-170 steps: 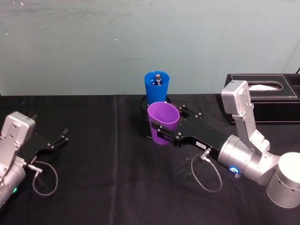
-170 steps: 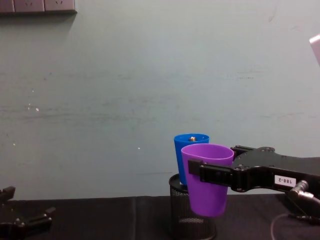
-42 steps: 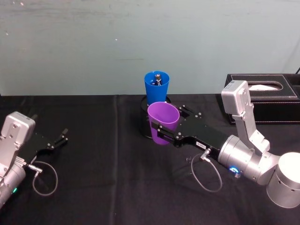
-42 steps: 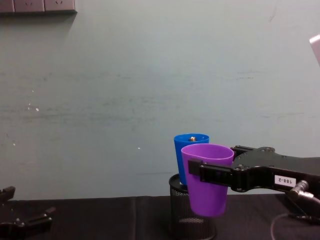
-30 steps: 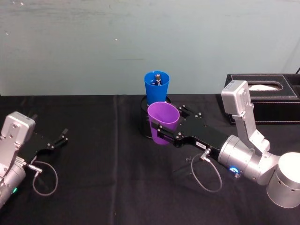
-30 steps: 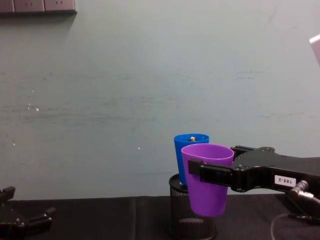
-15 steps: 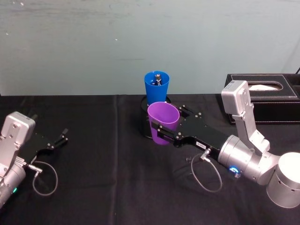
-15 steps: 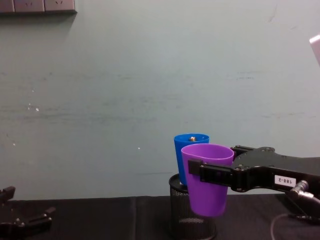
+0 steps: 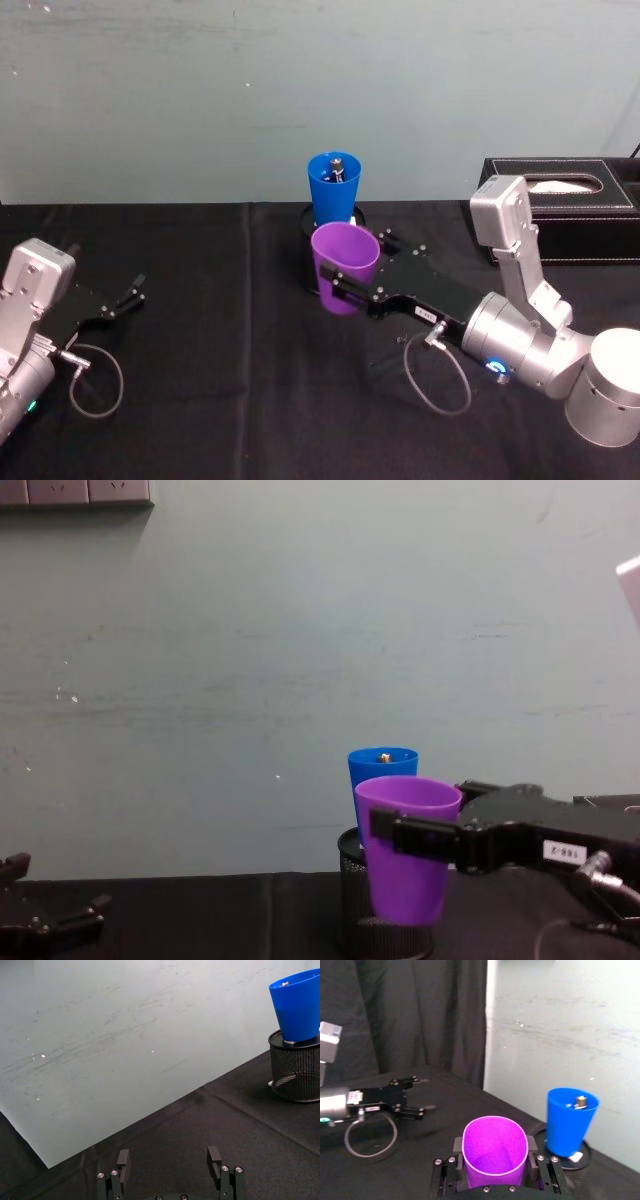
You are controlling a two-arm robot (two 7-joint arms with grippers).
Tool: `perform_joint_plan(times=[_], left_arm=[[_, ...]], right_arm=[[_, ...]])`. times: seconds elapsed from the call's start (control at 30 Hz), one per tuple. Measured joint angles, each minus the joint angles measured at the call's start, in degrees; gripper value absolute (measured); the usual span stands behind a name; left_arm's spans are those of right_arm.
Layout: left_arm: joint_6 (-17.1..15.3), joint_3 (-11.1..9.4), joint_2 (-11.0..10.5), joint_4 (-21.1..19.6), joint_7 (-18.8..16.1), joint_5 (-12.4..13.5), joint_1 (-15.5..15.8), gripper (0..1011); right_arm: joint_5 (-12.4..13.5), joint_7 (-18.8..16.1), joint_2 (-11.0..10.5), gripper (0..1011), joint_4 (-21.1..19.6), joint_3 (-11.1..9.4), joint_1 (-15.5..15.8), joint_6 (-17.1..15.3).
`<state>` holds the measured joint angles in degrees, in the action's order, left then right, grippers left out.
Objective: Pick up one cup with a gripper and tap it against the other cup.
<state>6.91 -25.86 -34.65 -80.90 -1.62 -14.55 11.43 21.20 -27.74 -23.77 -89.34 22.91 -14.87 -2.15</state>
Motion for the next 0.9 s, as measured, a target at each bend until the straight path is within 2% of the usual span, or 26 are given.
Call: perform_joint_plan(times=[0.13, 0.33, 0.9], left_arm=[[0.0, 0.0, 0.0, 0.0, 0.0, 0.0, 0.0, 1000], [0.0, 0.0, 0.0, 0.0, 0.0, 0.0, 0.0, 1000], [0.0, 0.0, 0.0, 0.0, 0.0, 0.0, 0.0, 1000]], right_arm=[[1.3, -0.68, 0.48, 718, 1.14, 1.05, -0.12, -0.28], [2.37, -0.15, 1.26, 718, 2.63, 1.57, -1.15, -1.31], [1.76, 1.6, 3.91, 718, 9.15, 2.55, -7.87, -2.47]])
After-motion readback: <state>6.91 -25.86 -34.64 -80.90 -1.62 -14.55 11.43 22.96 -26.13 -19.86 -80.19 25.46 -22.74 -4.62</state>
